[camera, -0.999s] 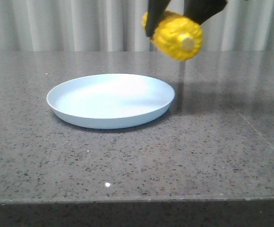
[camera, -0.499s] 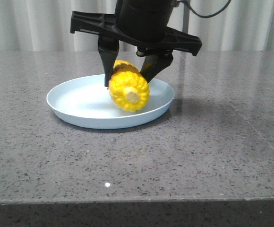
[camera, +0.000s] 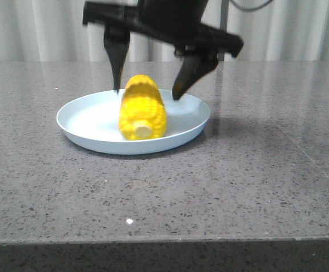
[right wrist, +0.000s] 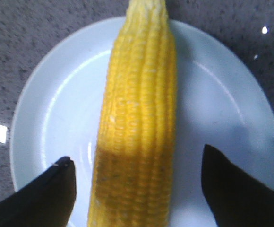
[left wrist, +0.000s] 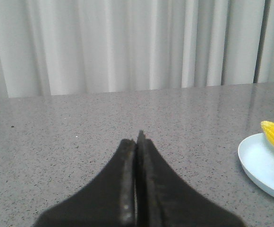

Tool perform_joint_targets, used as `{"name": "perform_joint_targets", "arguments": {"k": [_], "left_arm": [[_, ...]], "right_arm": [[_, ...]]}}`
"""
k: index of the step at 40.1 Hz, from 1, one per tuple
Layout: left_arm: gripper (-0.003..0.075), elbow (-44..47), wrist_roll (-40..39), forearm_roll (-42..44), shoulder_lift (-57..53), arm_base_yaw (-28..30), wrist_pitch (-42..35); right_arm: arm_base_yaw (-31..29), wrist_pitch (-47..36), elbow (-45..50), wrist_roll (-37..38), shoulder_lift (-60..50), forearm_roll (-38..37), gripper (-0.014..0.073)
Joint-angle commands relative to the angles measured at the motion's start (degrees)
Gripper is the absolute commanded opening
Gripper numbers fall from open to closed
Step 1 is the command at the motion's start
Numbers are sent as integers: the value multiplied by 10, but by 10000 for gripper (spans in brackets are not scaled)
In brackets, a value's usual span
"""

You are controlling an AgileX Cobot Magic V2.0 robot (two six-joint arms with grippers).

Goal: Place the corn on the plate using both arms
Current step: 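Open the right gripper and raise it away from the corn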

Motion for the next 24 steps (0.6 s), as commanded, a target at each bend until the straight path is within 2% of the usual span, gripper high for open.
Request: {"name": "perform_joint_targets", "arguments": {"k": [1, 4, 9, 21, 24], "left_arm": [[-20, -16, -5, 3, -11, 1, -50], [-20, -16, -5, 3, -11, 1, -50], [-20, -16, -5, 3, -11, 1, -50], [-20, -16, -5, 3, -11, 1, -50], [-20, -16, -5, 3, -11, 1, -50]], "right_arm": [[-20, -22, -30, -25, -65, -16, 555], [-41, -23, -31, -49, -89, -16, 497], [-76, -5, -31, -76, -116, -13, 337], [-144, 62, -29, -135, -152, -3, -123], [-164, 71, -29, -140, -163, -3, -111]]}}
